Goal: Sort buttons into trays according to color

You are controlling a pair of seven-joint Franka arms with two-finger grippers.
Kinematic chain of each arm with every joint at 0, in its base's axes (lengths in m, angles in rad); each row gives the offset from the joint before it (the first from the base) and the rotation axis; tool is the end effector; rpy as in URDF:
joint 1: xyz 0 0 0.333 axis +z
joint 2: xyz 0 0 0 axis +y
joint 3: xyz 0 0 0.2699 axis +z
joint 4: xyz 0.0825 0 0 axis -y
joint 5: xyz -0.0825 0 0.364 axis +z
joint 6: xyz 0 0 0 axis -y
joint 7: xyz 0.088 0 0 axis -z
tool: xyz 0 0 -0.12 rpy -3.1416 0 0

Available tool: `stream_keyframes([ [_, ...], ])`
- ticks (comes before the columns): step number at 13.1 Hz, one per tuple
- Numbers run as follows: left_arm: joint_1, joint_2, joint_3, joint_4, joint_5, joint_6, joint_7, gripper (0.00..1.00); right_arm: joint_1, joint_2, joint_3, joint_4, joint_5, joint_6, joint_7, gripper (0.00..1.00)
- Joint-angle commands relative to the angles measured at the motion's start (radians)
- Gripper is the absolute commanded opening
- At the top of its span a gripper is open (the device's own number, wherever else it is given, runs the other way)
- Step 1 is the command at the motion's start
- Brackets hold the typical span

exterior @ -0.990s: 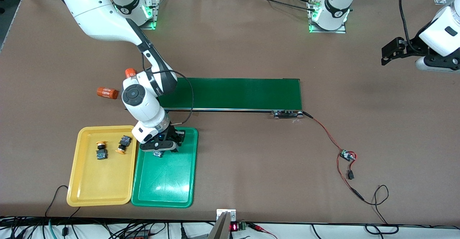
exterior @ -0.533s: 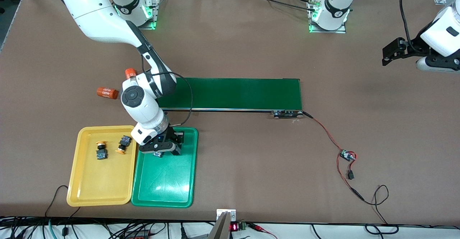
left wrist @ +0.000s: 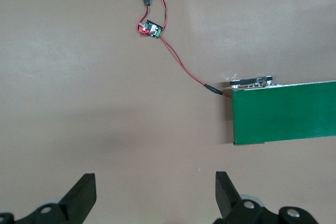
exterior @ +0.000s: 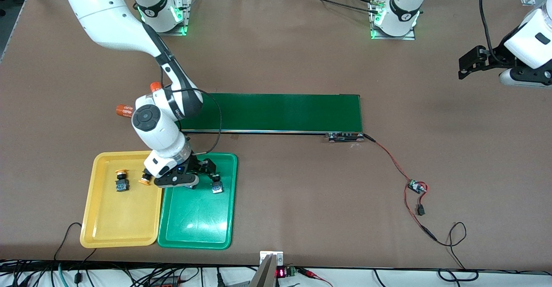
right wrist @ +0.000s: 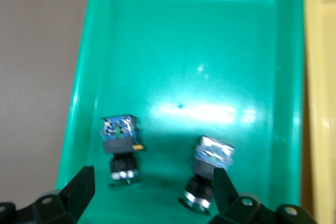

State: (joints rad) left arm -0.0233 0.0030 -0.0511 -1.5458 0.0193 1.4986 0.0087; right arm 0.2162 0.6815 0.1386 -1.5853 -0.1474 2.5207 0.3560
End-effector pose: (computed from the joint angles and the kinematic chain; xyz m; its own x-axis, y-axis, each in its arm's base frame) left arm 0.5260 -0.0367 0.5689 0.9954 -0.0815 -0.0503 -0.0826 -0.9964 -0.0187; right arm 0.6437 0.2260 0.2301 0.9663 0.0550 0.2515 0.0735 -0.9952 -0.0651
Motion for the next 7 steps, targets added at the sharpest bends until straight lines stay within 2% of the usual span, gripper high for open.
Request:
stream_keyframes([
  [1,0.005,0.008,-0.001,0.018,0.002,-0.003,0.019,1.0,-0.023,-0.135,0.009,-0.042,-0.003,-0.211,-0.015,1.0],
  [5,0.005,0.008,-0.001,0.018,0.004,-0.004,0.02,1.0,-0.086,-0.317,0.009,-0.053,0.015,-0.555,-0.113,1.0],
  [7,0.005,0.008,-0.003,0.018,0.002,-0.004,0.02,1.0,-0.145,-0.385,0.009,-0.051,0.081,-0.658,-0.178,1.0],
])
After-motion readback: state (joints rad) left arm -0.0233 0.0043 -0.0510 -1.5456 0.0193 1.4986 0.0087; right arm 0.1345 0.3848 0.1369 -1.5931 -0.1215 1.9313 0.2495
